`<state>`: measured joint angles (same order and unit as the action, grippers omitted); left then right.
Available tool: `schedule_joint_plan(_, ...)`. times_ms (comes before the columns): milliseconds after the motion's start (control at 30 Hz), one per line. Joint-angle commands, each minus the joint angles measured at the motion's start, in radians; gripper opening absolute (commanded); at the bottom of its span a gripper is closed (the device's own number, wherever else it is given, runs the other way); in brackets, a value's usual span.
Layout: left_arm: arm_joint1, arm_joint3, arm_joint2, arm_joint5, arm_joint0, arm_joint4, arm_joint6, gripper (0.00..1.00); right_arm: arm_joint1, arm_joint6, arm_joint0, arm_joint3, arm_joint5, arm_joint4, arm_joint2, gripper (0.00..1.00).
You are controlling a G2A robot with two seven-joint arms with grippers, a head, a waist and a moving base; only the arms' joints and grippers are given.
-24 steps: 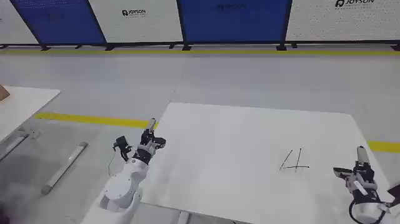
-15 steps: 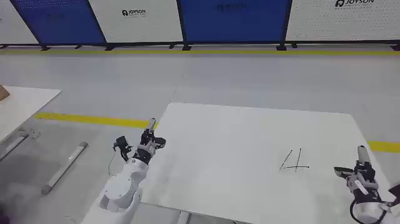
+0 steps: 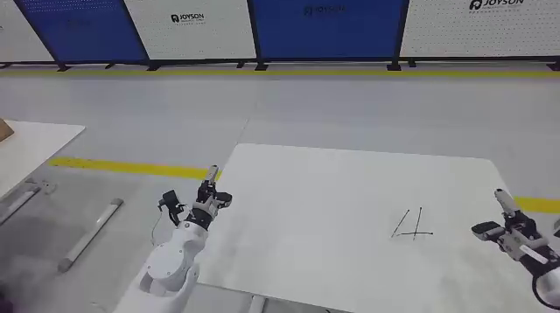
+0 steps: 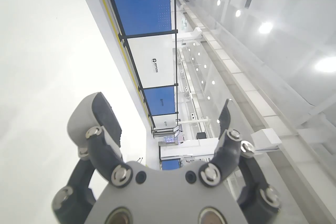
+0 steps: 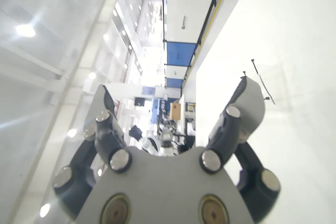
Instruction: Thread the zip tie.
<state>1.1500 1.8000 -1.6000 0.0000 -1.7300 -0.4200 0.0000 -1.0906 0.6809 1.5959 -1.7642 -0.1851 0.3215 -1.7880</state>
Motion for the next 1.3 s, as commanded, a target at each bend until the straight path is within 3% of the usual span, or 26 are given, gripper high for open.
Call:
schedule_joint_plan(0, 0.0, 0.0, 0.0, 0.0, 0.0, 0.0, 0.0, 1.0, -0.001, -0.037, 0.001, -0.001, 0.001, 0.008, 0.0, 1.0)
schedule_joint_plan(333, 0.0, 0.0, 0.0, 0.0, 0.0, 0.0, 0.0, 1.0, -0.001, -0.037, 0.001, -0.001, 0.001, 0.008, 0.0, 1.0)
schedule_joint_plan(400, 0.0, 0.0, 0.0, 0.0, 0.0, 0.0, 0.0, 1.0, 0.006, 0.062, -0.008, -0.017, 0.047, -0.003, 0.0, 1.0)
schedule_joint_plan(467, 0.0, 0.0, 0.0, 0.0, 0.0, 0.0, 0.0, 1.0, 0.02, 0.209, -0.044, 0.025, 0.1, -0.012, -0.038, 1.0)
schedule_joint_plan(600, 0.0, 0.0, 0.0, 0.0, 0.0, 0.0, 0.0, 1.0, 0.041, 0.41, -0.127, 0.08, 0.127, 0.0, -0.071, 1.0)
schedule_joint_plan(700, 0.0, 0.0, 0.0, 0.0, 0.0, 0.0, 0.0, 1.0, 0.056, 0.528, -0.199, 0.124, 0.123, -0.041, -0.051, 1.0)
schedule_joint_plan(900, 0.0, 0.0, 0.0, 0.0, 0.0, 0.0, 0.0, 1.0, 0.066, 0.542, -0.315, 0.236, 0.108, -0.181, 0.073, 1.0)
schedule_joint_plan(1000, 0.0, 0.0, 0.0, 0.0, 0.0, 0.0, 0.0, 1.0, 0.068, 0.525, -0.361, 0.304, 0.09, -0.303, 0.149, 1.0)
schedule_joint_plan(1267, 0.0, 0.0, 0.0, 0.0, 0.0, 0.0, 0.0, 1.0, 0.067, 0.521, -0.372, 0.326, 0.084, -0.292, 0.161, 1.0)
